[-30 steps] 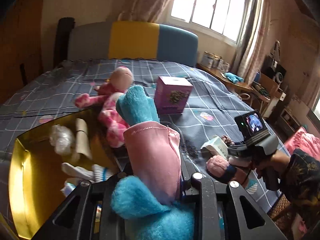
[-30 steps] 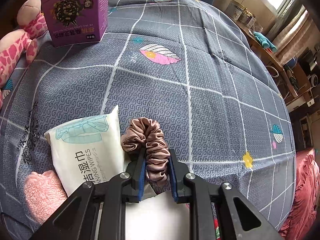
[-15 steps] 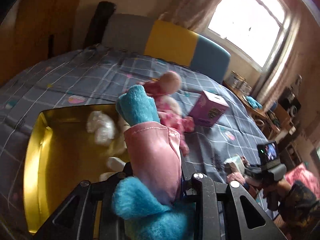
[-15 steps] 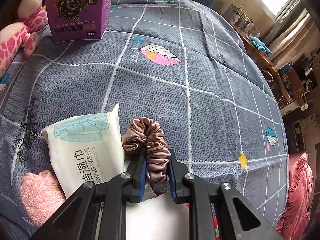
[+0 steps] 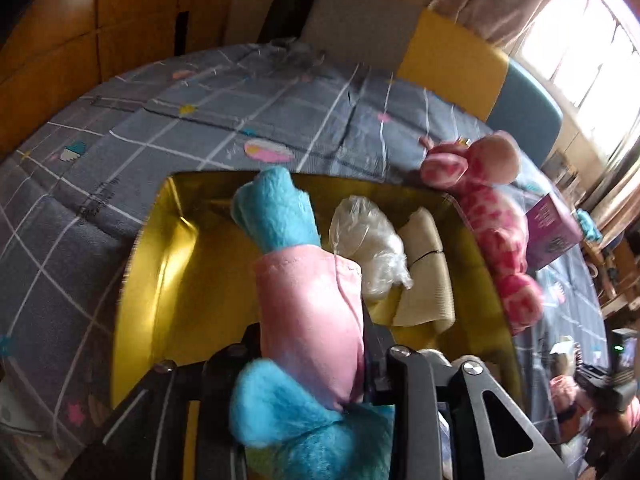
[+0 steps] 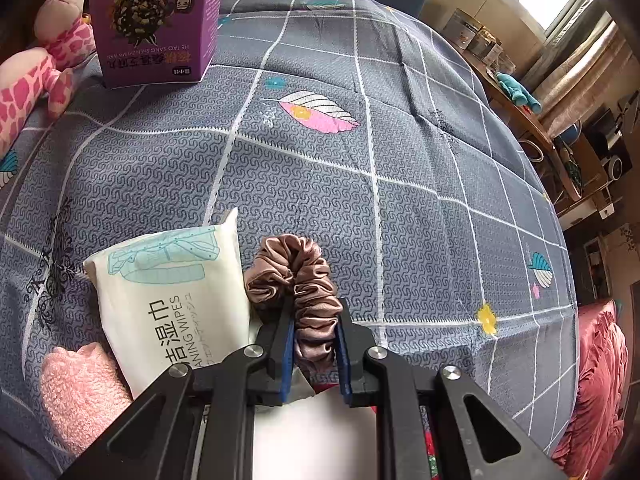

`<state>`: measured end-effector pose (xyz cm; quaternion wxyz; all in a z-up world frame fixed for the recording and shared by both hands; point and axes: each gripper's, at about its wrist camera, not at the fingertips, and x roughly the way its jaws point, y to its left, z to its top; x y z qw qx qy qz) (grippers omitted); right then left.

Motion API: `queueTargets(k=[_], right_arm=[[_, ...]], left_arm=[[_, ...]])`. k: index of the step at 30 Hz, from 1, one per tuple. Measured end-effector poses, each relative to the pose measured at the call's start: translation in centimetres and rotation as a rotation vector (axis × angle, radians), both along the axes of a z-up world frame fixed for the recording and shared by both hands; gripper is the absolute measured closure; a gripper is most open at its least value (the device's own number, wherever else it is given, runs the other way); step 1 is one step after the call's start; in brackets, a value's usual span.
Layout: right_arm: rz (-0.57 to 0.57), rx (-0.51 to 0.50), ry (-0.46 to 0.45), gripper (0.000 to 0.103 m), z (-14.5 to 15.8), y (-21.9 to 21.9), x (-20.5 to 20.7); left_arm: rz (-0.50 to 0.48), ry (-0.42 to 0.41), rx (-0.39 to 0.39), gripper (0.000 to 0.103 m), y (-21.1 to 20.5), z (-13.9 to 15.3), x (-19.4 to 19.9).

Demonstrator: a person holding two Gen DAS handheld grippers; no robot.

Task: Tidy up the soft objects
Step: 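Carry the plush fish into the gold tray and open the left tool, then carry the brown scrunchie into the gold tray and open the right tool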

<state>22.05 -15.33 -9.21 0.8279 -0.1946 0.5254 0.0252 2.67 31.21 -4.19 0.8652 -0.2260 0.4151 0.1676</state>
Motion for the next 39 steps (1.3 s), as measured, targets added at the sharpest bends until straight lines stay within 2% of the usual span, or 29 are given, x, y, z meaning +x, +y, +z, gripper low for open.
queueTargets(k=[1,4,10,16,26,30,35,39], right_arm=[[0.0,0.0,0.0,0.087,0.0,0.0,0.0],[-0.001,-0.002,0.0,0.087,0.0,-0.1,0.1],[-0.011,-0.018,-0.014,0.087,0.1,0.5,0.0],[-0.039,0.017,-0.044,0.089,0.9,0.6,-0.3],[-0.008,0.109,-0.19,0.089,5.0,2.4,-1.6],[0.012,0.191,-0.225,0.089,6.8,3.4,-2.5],[0.058,0.325,-0.227,0.089,8.6,5.1,-4.1],[0.111,0.451,-0.19,0.089,9.7,7.1,-5.5]], left_arm=[[0.0,0.007,0.002,0.059,0.1,-0.3,0.3],[-0.005,0.017,0.045,0.045,-0.4,-0.4,1.1],[0.012,-0.027,0.128,0.036,-1.2,1.2,-0.4],[0.015,-0.09,0.225,0.025,-3.4,3.8,-3.3],[-0.029,-0.135,0.263,0.022,-6.9,5.3,-6.6],[-0.044,-0.138,0.261,0.021,-7.6,5.4,-7.2],[-0.051,-0.14,0.255,0.021,-8.1,5.3,-7.6],[-0.052,-0.134,0.247,0.021,-8.2,5.0,-7.8]])
